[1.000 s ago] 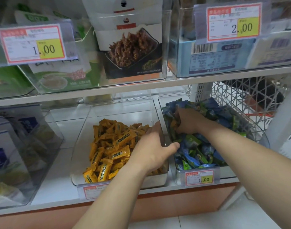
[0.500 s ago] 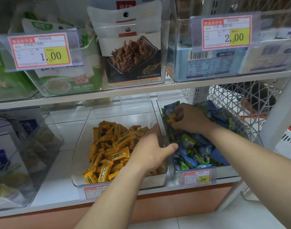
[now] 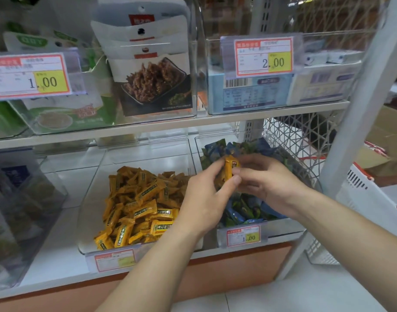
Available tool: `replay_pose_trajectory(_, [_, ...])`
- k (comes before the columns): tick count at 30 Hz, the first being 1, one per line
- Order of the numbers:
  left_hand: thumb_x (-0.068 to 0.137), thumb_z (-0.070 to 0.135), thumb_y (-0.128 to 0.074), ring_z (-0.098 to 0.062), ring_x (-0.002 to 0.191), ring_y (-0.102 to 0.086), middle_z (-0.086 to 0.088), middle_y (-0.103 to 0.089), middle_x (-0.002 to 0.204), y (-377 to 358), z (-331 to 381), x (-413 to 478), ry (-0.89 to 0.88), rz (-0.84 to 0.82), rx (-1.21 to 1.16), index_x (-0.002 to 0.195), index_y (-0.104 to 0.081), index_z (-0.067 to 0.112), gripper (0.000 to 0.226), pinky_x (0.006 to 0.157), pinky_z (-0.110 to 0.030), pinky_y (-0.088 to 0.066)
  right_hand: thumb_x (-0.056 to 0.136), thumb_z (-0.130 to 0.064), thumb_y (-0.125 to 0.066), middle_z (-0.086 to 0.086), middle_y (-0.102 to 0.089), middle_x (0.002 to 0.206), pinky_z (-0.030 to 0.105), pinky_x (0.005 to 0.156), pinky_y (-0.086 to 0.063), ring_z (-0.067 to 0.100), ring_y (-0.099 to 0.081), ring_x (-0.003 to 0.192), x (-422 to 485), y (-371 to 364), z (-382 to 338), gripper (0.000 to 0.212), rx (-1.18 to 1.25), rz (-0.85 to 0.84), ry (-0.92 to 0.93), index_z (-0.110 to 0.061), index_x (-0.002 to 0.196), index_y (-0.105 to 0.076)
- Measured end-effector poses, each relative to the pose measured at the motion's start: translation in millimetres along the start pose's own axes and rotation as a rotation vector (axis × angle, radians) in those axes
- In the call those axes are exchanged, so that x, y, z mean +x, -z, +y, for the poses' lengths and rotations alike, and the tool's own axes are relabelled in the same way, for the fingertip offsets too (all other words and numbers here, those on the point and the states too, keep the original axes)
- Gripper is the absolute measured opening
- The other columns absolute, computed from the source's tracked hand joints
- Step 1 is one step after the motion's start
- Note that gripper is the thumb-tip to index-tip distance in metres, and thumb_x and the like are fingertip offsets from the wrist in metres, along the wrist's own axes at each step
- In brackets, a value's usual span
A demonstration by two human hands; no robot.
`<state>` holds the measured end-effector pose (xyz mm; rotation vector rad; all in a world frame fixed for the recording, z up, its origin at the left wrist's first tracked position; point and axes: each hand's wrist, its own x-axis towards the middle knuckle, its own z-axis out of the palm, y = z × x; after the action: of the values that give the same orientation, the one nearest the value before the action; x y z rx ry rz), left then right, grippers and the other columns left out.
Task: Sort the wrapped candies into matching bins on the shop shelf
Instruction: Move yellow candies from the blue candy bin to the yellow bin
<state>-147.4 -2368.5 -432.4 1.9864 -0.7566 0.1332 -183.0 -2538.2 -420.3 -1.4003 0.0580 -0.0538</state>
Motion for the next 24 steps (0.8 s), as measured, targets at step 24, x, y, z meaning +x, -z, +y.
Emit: replay_pose_trajectory(24, [0.089,0.042,-0.062,-0.017,0.112,-0.060,0.006,-0.065,0.122,14,-18,15,0.054,0.091,0.513,0.129,-0.061,0.030,0.042,0.085,-0.025,-0.045,0.093,-0.052,-0.054,-0.002,-0.066,0.127,0.037,0.084,-0.053,0.026,-0.062,0.113,12,52,16,0.042,-1.491,0.080,0.198,-0.032,0.129,-0.060])
